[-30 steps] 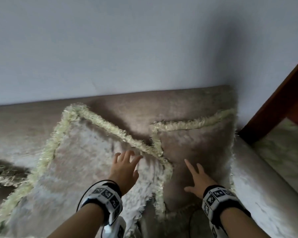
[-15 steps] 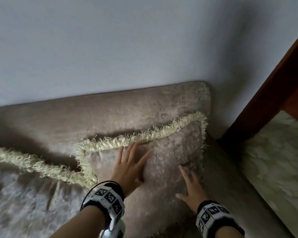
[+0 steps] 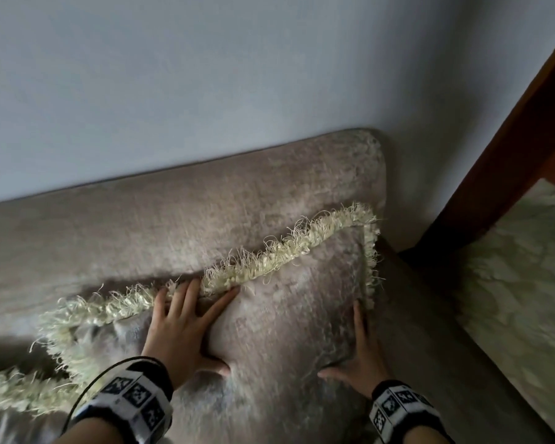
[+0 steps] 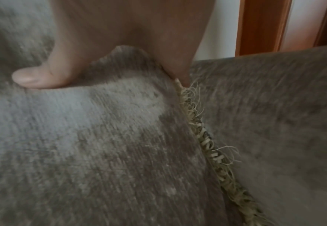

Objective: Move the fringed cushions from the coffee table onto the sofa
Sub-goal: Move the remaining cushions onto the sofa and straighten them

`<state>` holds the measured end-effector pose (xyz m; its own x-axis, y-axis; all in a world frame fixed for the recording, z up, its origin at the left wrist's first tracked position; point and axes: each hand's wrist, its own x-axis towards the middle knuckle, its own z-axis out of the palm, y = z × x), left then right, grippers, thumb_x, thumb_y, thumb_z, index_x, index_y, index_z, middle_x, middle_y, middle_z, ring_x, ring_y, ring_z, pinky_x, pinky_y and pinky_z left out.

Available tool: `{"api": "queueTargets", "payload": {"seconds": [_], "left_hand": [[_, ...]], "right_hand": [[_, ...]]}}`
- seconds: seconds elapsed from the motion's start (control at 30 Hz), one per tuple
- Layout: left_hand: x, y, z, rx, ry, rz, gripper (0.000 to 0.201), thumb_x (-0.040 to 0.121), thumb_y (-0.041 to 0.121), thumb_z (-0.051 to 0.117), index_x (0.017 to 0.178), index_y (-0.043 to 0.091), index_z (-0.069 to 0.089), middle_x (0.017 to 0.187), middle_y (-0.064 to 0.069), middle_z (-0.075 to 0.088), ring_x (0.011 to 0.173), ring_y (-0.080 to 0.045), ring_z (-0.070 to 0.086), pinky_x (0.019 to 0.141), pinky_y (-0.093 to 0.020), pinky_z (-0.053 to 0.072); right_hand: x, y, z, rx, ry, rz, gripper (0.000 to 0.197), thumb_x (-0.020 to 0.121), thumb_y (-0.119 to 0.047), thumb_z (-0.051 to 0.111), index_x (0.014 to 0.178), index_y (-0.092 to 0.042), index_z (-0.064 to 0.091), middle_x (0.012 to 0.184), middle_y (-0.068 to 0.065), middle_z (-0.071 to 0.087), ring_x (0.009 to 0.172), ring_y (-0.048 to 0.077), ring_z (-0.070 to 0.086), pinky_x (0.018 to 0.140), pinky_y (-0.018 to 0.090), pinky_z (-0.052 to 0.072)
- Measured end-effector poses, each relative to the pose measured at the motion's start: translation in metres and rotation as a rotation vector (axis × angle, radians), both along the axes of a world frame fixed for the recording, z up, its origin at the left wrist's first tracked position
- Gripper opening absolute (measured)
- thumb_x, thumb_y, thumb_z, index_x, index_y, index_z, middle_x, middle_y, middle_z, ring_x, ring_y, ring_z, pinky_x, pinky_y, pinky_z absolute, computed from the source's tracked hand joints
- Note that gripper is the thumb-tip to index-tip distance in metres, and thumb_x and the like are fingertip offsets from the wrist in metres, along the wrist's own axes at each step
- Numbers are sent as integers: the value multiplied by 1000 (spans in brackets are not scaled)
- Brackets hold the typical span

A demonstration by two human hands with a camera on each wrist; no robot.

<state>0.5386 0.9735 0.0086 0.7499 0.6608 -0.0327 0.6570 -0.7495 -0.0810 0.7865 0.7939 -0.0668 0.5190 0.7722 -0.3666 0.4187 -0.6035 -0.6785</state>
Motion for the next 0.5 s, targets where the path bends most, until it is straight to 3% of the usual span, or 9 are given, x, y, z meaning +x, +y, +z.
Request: {"api": "queueTargets", "payload": {"seconds": [0.1, 0.27, 0.4, 0.5], "left_hand": [[3, 3, -2, 13, 9, 13, 118, 39, 92, 23, 143, 36, 21, 119, -28, 54, 110, -37, 41, 90, -58, 26], [8, 4, 0, 82, 54, 18, 121, 34, 95, 30, 139, 36, 32, 104, -22, 54, 95, -34, 45, 85, -54, 32], [13, -2, 9, 65, 99, 26, 125, 19, 93, 45, 130, 36, 41, 82, -13, 53, 74, -29, 48, 66, -45, 45], [14, -16, 21, 25, 88, 56, 126, 7, 86, 55, 122, 34, 53, 74, -10, 53, 66, -27, 51, 58, -40, 46]], "right_hand": [[5, 13, -11, 6, 18, -16, 149, 36, -50, 87, 122, -54, -35, 157, 6, -8, 144, 29, 4, 115, 51, 17], [1, 26, -24, 26, 59, -111, 157, 26, -49, 88, 140, -40, -21, 146, 11, 28, 133, 31, 29, 111, 48, 29], [-9, 19, -29, 157, 98, -166, 148, 25, -43, 89, 145, -33, 3, 140, 2, 39, 129, 24, 38, 107, 45, 35], [-15, 3, -20, 199, 120, -207, 144, 24, -43, 90, 143, -37, 9, 139, 0, 43, 129, 23, 40, 107, 46, 36]]}}
